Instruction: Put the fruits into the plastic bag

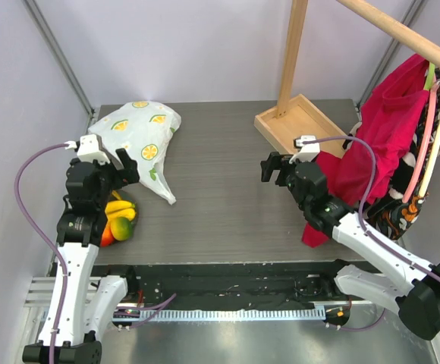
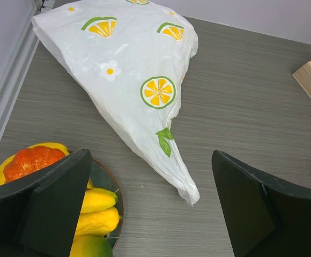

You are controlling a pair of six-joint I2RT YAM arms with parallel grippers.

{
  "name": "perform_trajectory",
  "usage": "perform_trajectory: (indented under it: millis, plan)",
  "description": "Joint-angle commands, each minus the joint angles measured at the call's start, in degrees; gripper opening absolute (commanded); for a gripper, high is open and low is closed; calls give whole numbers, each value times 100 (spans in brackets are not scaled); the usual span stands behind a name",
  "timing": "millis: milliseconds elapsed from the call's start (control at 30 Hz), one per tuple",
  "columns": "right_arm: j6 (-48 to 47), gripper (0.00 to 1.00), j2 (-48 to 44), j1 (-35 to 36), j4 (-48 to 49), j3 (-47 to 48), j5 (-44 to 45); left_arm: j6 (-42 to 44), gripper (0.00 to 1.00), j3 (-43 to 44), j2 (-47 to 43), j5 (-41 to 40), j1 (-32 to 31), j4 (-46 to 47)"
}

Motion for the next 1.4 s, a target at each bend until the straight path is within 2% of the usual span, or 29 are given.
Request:
perform_trajectory:
  millis: [0, 300, 567, 833, 1000, 1167, 1367]
  plan:
    - [253, 95, -107, -11, 383, 22, 28, -39, 100, 48, -36, -334, -57, 109]
    - [456, 95, -362, -20, 436, -311, -113, -75, 100, -40, 60, -335, -101, 74]
    - [676, 94, -740, -11, -81, -242, -60, -303, 99, -119, 420, -229, -110, 13]
    - [649, 93, -872, -20, -575, -171, 72, -1215, 89, -312, 781, -237, -153, -120]
    - [729, 93, -671, -11, -417, -197, -147, -1858, 87, -944, 825, -448, -654, 337]
    - [922, 90, -354, -11, -118, -145, -577, -2341, 86, -1200, 1184, -721, -1365, 715]
    - [1334, 88, -353, -11, 321, -399, -1140, -2649, 86, -1411, 1528, -546, -1498, 1242]
